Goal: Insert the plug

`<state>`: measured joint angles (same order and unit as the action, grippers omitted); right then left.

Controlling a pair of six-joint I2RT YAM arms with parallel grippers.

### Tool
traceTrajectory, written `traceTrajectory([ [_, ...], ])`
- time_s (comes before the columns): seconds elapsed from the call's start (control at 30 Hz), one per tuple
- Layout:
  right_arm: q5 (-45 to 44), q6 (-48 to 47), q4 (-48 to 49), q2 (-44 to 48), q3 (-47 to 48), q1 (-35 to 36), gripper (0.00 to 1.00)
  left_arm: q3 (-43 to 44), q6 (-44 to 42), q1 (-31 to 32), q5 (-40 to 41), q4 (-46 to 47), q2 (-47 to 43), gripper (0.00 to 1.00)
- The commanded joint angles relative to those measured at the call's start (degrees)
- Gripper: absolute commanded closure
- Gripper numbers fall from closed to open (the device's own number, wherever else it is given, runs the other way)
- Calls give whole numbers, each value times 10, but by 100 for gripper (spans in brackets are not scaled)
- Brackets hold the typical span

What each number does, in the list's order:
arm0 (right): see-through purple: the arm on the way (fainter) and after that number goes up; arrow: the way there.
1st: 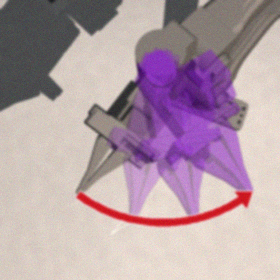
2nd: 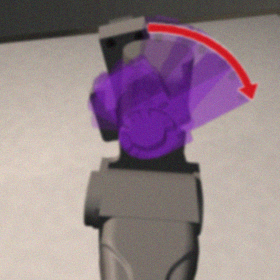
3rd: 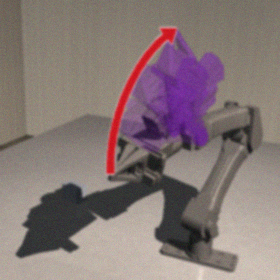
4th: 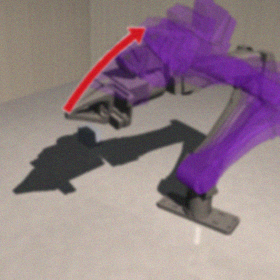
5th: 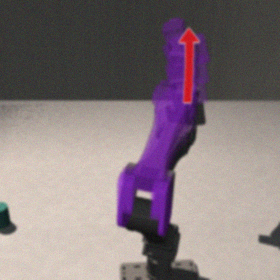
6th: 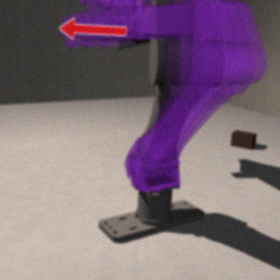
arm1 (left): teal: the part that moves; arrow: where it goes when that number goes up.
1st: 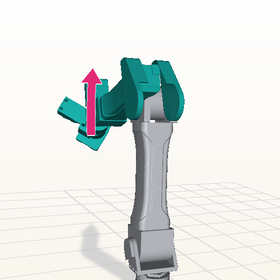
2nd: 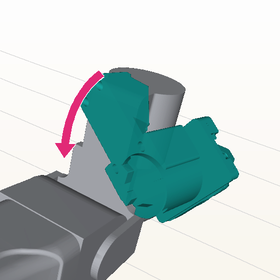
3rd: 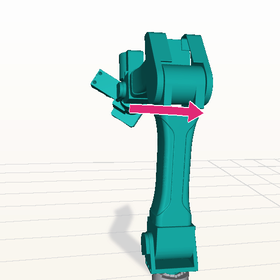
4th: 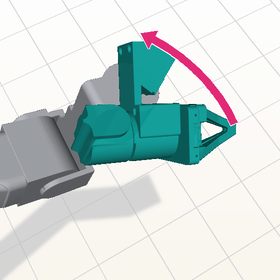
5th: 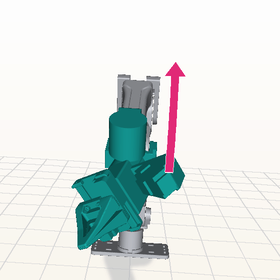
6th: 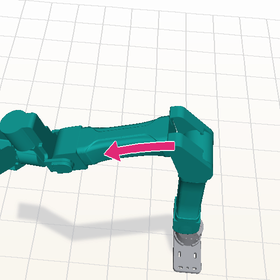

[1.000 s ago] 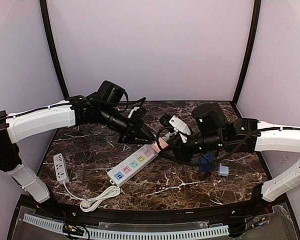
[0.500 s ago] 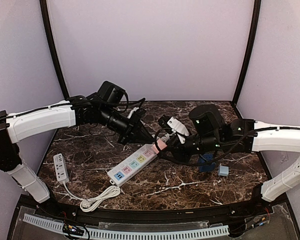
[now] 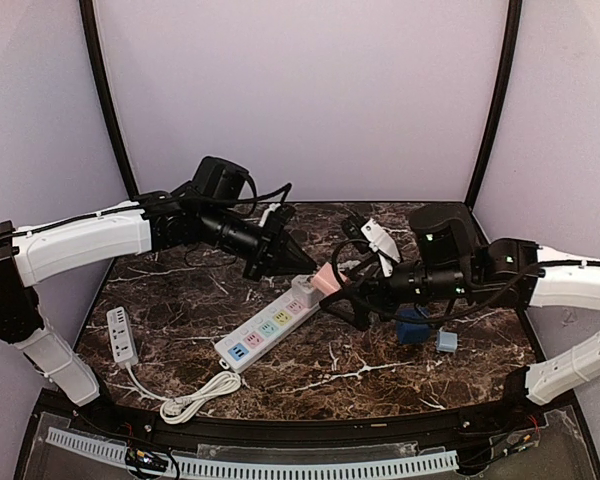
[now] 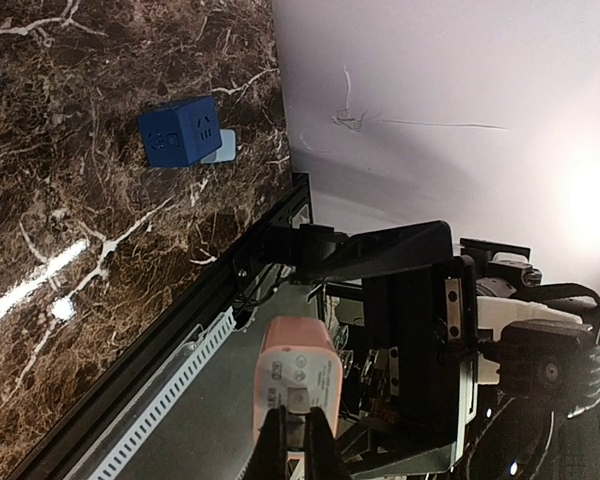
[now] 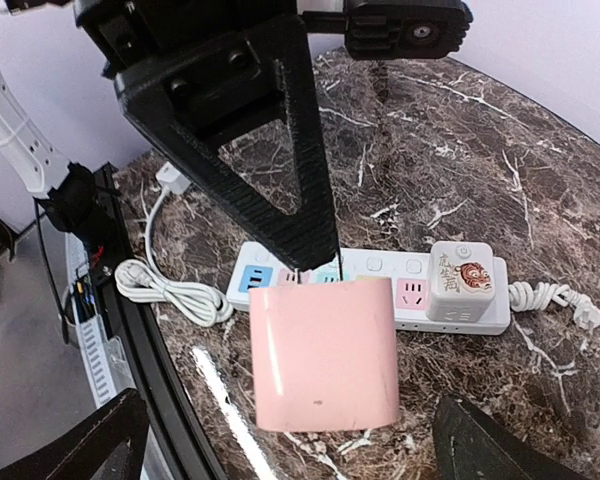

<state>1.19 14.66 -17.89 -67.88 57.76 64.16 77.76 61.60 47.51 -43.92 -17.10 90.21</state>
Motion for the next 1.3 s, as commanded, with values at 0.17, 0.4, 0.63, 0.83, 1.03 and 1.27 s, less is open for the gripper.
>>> traceTrajectory([
  [0.17,-18,146,34,114,-45,-36,1,-10,34,-20,-12,109,-26,99],
  [0.4,30,324,40,155,-26,-120,1,-21,79,-37,-16,221,-34,99],
  [0.63,93,384,20,135,27,-175,2,-22,138,-39,-24,330,-22,99],
  [0.83,217,496,78,105,22,-232,9,-20,158,-40,-27,357,-17,99],
  [1.03,258,554,161,86,5,-232,13,-34,183,-40,-23,391,-15,99],
  [1.27,275,569,229,68,5,-232,19,-35,202,-40,-16,408,-6,99],
])
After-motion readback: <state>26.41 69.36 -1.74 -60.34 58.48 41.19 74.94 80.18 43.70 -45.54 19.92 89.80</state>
